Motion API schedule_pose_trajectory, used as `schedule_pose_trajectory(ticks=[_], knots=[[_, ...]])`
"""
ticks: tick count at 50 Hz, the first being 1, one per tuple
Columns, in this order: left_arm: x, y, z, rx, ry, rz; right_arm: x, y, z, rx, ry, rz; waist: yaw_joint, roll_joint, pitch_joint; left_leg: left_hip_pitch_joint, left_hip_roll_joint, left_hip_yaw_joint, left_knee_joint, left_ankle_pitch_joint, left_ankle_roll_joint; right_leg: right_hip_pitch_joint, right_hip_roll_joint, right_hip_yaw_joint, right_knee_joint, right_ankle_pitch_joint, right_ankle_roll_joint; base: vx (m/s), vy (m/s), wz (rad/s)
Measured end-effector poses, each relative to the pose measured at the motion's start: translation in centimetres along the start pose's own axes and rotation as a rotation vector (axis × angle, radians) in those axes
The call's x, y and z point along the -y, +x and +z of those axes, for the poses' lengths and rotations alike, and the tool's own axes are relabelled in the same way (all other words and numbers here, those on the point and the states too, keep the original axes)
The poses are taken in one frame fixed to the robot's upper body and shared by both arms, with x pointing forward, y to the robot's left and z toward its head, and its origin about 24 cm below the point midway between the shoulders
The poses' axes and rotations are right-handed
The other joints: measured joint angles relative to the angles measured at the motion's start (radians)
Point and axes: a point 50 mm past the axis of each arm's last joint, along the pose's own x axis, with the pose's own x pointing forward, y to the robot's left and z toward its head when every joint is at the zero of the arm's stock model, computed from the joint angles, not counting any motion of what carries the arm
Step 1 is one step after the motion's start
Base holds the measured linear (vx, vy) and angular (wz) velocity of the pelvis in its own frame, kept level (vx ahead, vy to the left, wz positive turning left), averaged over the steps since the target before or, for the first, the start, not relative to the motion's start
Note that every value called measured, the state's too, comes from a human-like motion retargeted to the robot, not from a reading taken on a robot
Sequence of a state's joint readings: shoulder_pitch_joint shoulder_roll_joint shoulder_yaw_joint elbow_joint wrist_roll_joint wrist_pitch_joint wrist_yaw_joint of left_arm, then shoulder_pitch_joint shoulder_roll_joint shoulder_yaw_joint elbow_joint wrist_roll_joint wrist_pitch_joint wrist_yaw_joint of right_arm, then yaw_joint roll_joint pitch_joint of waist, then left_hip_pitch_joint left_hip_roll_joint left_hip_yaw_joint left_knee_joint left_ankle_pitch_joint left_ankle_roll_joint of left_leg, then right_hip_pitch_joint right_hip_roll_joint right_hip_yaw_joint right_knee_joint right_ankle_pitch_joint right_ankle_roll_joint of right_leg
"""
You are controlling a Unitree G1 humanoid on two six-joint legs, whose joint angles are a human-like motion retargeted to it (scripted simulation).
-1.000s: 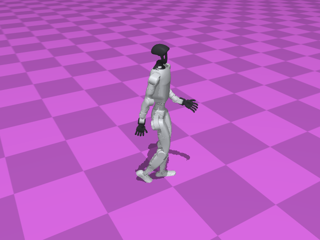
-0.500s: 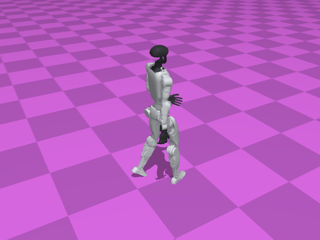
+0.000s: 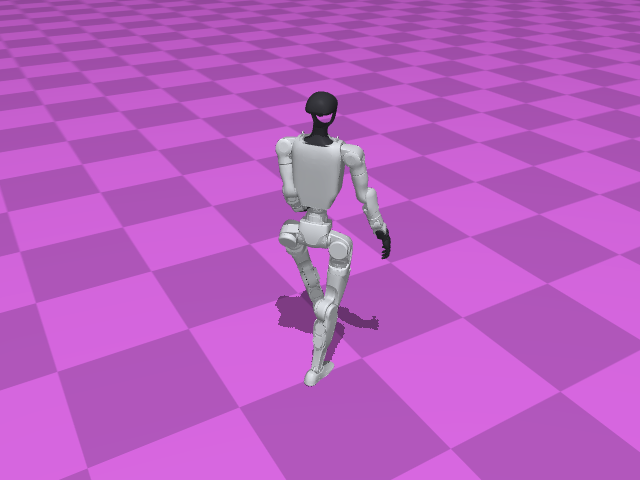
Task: Walk run
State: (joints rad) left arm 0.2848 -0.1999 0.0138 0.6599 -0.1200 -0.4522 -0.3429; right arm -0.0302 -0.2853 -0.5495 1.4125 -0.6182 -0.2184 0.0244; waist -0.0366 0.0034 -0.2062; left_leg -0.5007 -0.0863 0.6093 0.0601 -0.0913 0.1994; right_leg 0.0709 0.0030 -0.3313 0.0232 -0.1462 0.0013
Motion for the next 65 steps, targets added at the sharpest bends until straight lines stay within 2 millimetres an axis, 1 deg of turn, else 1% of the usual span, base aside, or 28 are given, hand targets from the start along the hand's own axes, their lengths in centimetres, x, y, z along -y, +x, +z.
schedule_pose_trajectory(ticks=[2, 5, 8, 10, 12, 15, 17, 22, 25, 28, 30, 32, 33, 37, 38, 40, 41, 44, 45, 46, 47, 48, 50, 52, 56, 60, 63, 65], knots=[[-0.5, -0.4, -0.4, -0.011, -0.027, 0.035, -1.2, -0.1, -0.4, -0.021, -0.044, 0.065, 0.013, -0.024, -0.001, 0.037, -0.013, 0.02, -0.007, 0.03, 0.062, 0.026, -0.012, 0.004, 0.022, 0.027, 0.017, 0.83, -0.08, 0.09], [-1.7, -1.2, -0.7, -0.027, -0.036, 0.083, -3.3, -0.5, -1.8, -0.058, -0.153, 0.14, 0.055, -0.062, -0.007, 0.074, -0.015, -0.04, 0.0, 0.049, 0.062, 0.065, -0.024, 0.012, 0.072, 0.143, 0.066, 0.92, -0.2, -0.35], [-2.6, -1.3, -0.6, -0.033, -0.024, 0.102, -5.3, -1.4, -4.2, -0.119, -0.241, 0.14, 0.044, -0.046, -0.008, 0.08, -0.008, -0.166, 0.06, -0.003, 0.062, 0.046, -0.012, 0.07, 0.202, 0.413, 0.149, 0.84, 0.06, 0.6], [-2.9, -1.0, -0.1, -0.027, 0.005, 0.1, -6.3, -2.2, -5.9, -0.156, -0.256, 0.13, 0.019, 0.005, -0.002, 0.122, 0.022, -0.204, 0.08, -0.041, 0.062, -0.008, 0.055, 0.126, 0.339, 0.566, 0.135, 0.68, 0.03, 1.34], [-2.9, -0.5, 0.5, -0.01, 0.038, 0.092, -6.9, -3.1, -7.8, -0.211, -0.247, 0.139, 0.007, 0.057, 0.003, 0.174, 0.056, -0.227, 0.078, -0.063, 0.062, -0.078, 0.119, 0.158, 0.498, 0.638, 0.095, 0.81, 0.07, 1.35], [-2.6, 1.0, 1.7, 0.02, 0.056, 0.07, -7.5, -4.3, -10.2, -0.313, -0.204, 0.148, -0.031, 0.106, 0.015, 0.211, 0.044, -0.335, 0.086, -0.083, 0.061, -0.222, 0.208, 0.298, 0.704, 0.474, 0.111, 0.65, 0.09, 1.59], [-2.2, 1.9, 2.5, 0.047, 0.066, 0.058, -7.9, -5.1, -11.5, -0.364, -0.158, 0.149, -0.046, 0.129, 0.021, 0.249, 0.053, -0.365, 0.075, -0.09, 0.049, -0.277, 0.22, 0.35, 0.724, 0.39, 0.118, 0.67, -0.01, 1.52], [-1.0, 3.3, 4.4, 0.125, 0.103, 0.017, -9.0, -7.4, -14.6, -0.475, -0.08, 0.189, -0.13, 0.143, 0.038, 0.346, 0.021, -0.468, 0.046, -0.105, 0.036, -0.395, 0.09, 0.354, 0.559, 0.246, 0.051, 0.6, -0.09, 1.78], [-0.5, 3.8, 5.2, 0.161, 0.103, -0.001, -9.5, -8.4, -15.7, -0.52, -0.08, 0.211, -0.157, 0.113, 0.051, 0.408, -0.023, -0.515, 0.038, -0.122, 0.027, -0.435, -0.003, 0.391, 0.349, 0.242, 0.072, 0.64, -0.16, 1.38], [-0.4, 4.1, 5.8, 0.185, 0.098, -0.005, -9.7, -8.6, -16.0, -0.534, -0.098, 0.228, -0.174, 0.086, 0.079, 0.487, -0.053, -0.553, 0.028, -0.141, 0.008, -0.478, -0.046, 0.477, 0.158, 0.202, 0.085, 0.62, -0.19, 1.02], [-0.5, 4.1, 6.0, 0.195, 0.095, -0.002, -9.7, -8.5, -15.8, -0.525, -0.117, 0.236, -0.177, 0.082, 0.096, 0.538, -0.05, -0.56, 0.021, -0.152, -0.013, -0.509, -0.055, 0.504, 0.04, 0.194, 0.088, 0.55, -0.18, 0.62], [-0.7, 3.9, 5.9, 0.196, 0.091, 0.004, -9.4, -8.1, -15.4, -0.505, -0.136, 0.23, -0.184, 0.089, 0.11, 0.58, -0.038, -0.565, 0.026, -0.162, -0.036, -0.518, -0.056, 0.529, -0.059, 0.149, 0.18, 0.82, -0.32, 0.44], [-0.9, 3.8, 5.8, 0.194, 0.089, 0.009, -9.2, -7.8, -15.1, -0.493, -0.146, 0.224, -0.182, 0.092, 0.115, 0.599, -0.034, -0.562, 0.029, -0.164, -0.047, -0.521, -0.066, 0.478, -0.081, 0.143, 0.198, 0.86, -0.35, 0.3], [-1.5, 3.0, 4.5, 0.147, 0.065, 0.041, -8.4, -6.7, -13.8, -0.455, -0.151, 0.186, -0.209, 0.099, 0.102, 0.646, -0.016, -0.566, 0.072, -0.089, -0.129, -0.514, -0.045, 0.398, -0.005, 0.187, 0.104, 0.8, -0.32, 0.56], [-1.7, 2.6, 4.0, 0.129, 0.058, 0.052, -8.3, -6.5, -13.6, -0.451, -0.143, 0.178, -0.229, 0.099, 0.094, 0.653, -0.011, -0.578, 0.094, -0.045, -0.158, -0.507, -0.057, 0.348, 0.015, 0.233, 0.121, 0.92, -0.41, 1.15], [-2.2, 1.8, 3.0, 0.091, 0.047, 0.074, -8.3, -6.3, -13.2, -0.443, -0.121, 0.173, -0.282, 0.12, 0.075, 0.64, 0.023, -0.625, 0.166, 0.092, -0.23, -0.477, 0.001, 0.546, 0.042, 0.266, 0.104, 0.92, -0.47, 1.2], [-2.2, 1.4, 2.3, 0.067, 0.039, 0.082, -8.4, -6.2, -13.1, -0.444, -0.104, 0.177, -0.272, 0.125, 0.065, 0.626, 0.033, -0.63, 0.218, 0.194, -0.277, -0.47, 0.009, 0.546, 0.066, 0.245, 0.079, 0.96, -0.51, 0.56], [-1.8, 0.5, 0.7, 0.009, 0.01, 0.103, -8.4, -5.7, -12.2, -0.434, -0.049, 0.199, -0.267, 0.12, 0.052, 0.529, 0.025, -0.675, 0.468, 0.456, -0.421, -0.423, -0.005, 0.477, 0.104, 0.197, 0.003, 0.96, -0.45, 0.44], [-1.8, 0.4, 0.5, 0.002, 0.001, 0.114, -8.3, -5.3, -11.6, -0.421, -0.038, 0.208, -0.266, 0.105, 0.047, 0.48, 0.006, -0.677, 0.573, 0.515, -0.457, -0.401, -0.032, 0.415, 0.106, 0.182, -0.015, 0.72, -0.32, 0.37], [-1.7, 0.5, 0.6, 0.004, 0.001, 0.11, -8.1, -4.8, -10.8, -0.403, -0.034, 0.206, -0.259, 0.086, 0.04, 0.441, 0.0, -0.645, 0.643, 0.575, -0.459, -0.381, -0.043, 0.384, 0.105, 0.17, -0.036, 0.66, -0.28, 0.43], [-1.6, 0.5, 0.6, 0.006, 0.004, 0.101, -7.9, -4.4, -10.1, -0.383, -0.031, 0.201, -0.258, 0.072, 0.035, 0.398, 0.011, -0.611, 0.708, 0.598, -0.444, -0.361, -0.042, 0.381, 0.103, 0.156, -0.057, 0.66, -0.27, 0.78], [-1.5, 0.5, 0.7, 0.01, 0.012, 0.085, -7.7, -3.9, -9.2, -0.359, -0.029, 0.192, -0.27, 0.07, 0.033, 0.351, 0.054, -0.57, 0.761, 0.547, -0.392, -0.343, -0.013, 0.436, 0.102, 0.141, -0.079, 0.62, -0.29, 1.0], [-1.5, 0.6, 1.0, 0.018, 0.029, 0.055, -7.2, -2.9, -7.3, -0.295, -0.042, 0.164, -0.271, 0.064, 0.036, 0.263, 0.125, -0.488, 0.848, 0.409, -0.281, -0.304, -0.005, 0.418, 0.091, 0.123, -0.099, 0.62, -0.3, 0.7], [-1.6, 0.6, 1.2, 0.031, 0.039, 0.05, -6.5, -1.9, -5.1, -0.213, -0.078, 0.141, -0.219, 0.034, 0.041, 0.183, 0.14, -0.396, 0.864, 0.309, -0.208, -0.262, -0.015, 0.381, 0.075, 0.115, -0.116, 0.85, -0.32, -0.58], [-1.8, 0.3, 1.5, 0.053, 0.05, 0.039, -5.4, -0.5, -0.8, -0.038, -0.148, 0.106, -0.098, 0.001, 0.047, 0.029, 0.116, -0.326, 0.711, 0.177, -0.187, -0.187, 0.02, 0.423, 0.037, 0.093, -0.149, 0.65, -0.17, -0.82], [-1.9, 0.2, 1.9, 0.064, 0.066, 0.042, -4.0, 0.3, 2.7, 0.095, -0.198, 0.065, -0.083, 0.018, 0.065, -0.053, 0.131, -0.317, 0.392, 0.154, -0.081, -0.106, 0.078, 0.395, 0.013, 0.05, -0.183, 0.72, -0.16, 0.38], [-2.0, 0.1, 2.2, 0.08, 0.067, 0.064, -3.4, 0.5, 4.1, 0.138, -0.21, 0.041, -0.066, 0.005, 0.078, -0.079, 0.092, -0.312, 0.139, 0.104, -0.015, -0.045, 0.093, 0.369, 0.005, 0.024, -0.199, 0.82, -0.16, 0.14], [-2.2, 0.0, 2.4, 0.093, 0.062, 0.089, -3.5, 0.5, 4.4, 0.15, -0.205, 0.037, -0.048, -0.014, 0.08, -0.08, 0.054, -0.334, -0.002, 0.052, -0.005, -0.008, 0.084, 0.336, 0.004, 0.016, -0.198, 0.86, -0.15, -0.26]])
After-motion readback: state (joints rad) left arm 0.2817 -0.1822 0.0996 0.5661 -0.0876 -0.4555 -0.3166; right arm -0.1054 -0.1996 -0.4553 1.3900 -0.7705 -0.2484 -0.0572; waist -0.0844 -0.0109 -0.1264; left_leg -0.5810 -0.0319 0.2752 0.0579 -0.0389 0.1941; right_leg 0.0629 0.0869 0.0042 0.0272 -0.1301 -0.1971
